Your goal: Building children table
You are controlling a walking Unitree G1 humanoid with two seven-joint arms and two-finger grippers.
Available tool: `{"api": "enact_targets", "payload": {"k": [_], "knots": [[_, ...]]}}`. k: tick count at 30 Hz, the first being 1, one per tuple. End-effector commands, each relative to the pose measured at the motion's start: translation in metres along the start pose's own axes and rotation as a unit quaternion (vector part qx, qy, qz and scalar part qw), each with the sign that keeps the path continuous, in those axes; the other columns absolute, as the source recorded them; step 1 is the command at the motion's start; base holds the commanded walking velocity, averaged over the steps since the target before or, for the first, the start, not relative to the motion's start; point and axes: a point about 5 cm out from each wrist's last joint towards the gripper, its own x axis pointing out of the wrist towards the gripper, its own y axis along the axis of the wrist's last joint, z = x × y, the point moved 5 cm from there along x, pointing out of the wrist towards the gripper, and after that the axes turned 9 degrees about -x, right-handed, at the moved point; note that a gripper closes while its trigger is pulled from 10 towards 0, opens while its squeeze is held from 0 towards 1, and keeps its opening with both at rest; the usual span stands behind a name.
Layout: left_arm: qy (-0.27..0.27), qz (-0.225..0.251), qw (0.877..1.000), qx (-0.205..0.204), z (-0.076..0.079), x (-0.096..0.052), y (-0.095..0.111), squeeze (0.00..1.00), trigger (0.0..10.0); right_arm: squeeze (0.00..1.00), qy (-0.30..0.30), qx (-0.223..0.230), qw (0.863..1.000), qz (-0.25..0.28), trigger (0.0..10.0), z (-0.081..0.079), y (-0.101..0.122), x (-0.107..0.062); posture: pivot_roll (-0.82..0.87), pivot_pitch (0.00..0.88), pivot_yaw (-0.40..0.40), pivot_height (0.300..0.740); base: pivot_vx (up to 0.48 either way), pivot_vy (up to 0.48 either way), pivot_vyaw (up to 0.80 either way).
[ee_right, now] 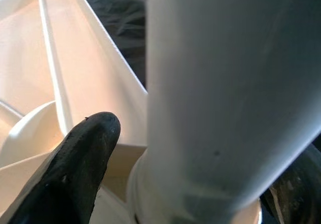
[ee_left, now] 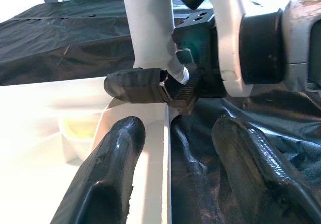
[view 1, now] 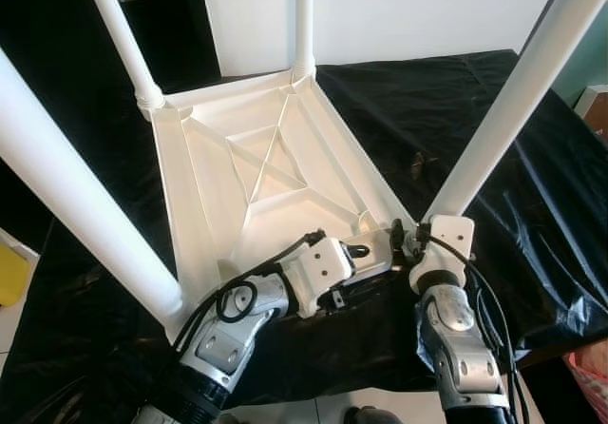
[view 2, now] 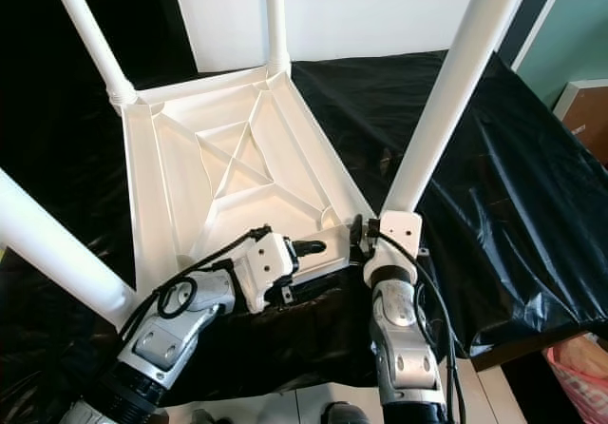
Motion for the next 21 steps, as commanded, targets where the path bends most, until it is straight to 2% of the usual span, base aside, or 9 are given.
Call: {"api": "enact_targets", "payload": {"k": [1,5,6,9,13,14,21], "knots": [[0.026,-0.001,1.0,-0.006,-0.004,-0.003,-0.002,0.0,10.0,1.0,0.011,0.0,1.0,0.016,10.0,-0.001,0.003,-0.006,-0.15,0.125,0.013,0.74,0.0,0.0,0.0],[0.025,-0.001,1.0,-0.008,-0.003,-0.003,-0.002,0.0,10.0,1.0,0.024,-0.006,0.999,0.034,10.0,0.002,0.004,-0.017,-0.15,0.128,0.015,0.74,0.0,0.0,0.0],[0.025,-0.001,1.0,-0.009,-0.002,-0.004,-0.002,0.0,10.0,0.0,0.033,-0.007,0.999,0.043,10.0,0.003,0.005,-0.022,-0.15,0.128,0.015,0.74,0.0,0.0,0.0],[0.028,0.003,0.999,-0.015,-0.004,-0.005,-0.001,0.0,10.0,0.0,0.044,-0.006,0.998,0.052,10.0,0.005,0.005,-0.029,-0.16,0.13,0.017,0.74,0.0,0.0,0.0],[0.048,0.017,0.998,-0.032,-0.017,-0.013,0.006,0.0,10.0,0.0,0.073,0.001,0.996,0.056,10.0,0.011,0.001,-0.048,-0.16,0.136,0.024,0.74,0.0,0.0,0.0],[0.048,0.017,0.998,-0.032,-0.017,-0.013,0.006,0.0,10.0,0.0,0.073,0.001,0.996,0.056,10.0,0.011,0.001,-0.048,-0.16,0.136,0.024,0.74,0.0,0.0,0.0],[0.047,0.017,0.998,-0.033,-0.023,-0.02,0.009,0.0,10.0,0.0,0.142,-0.009,0.988,0.051,10.0,0.0,-0.007,-0.063,-0.16,0.141,0.033,0.74,0.0,0.0,0.0]]}}
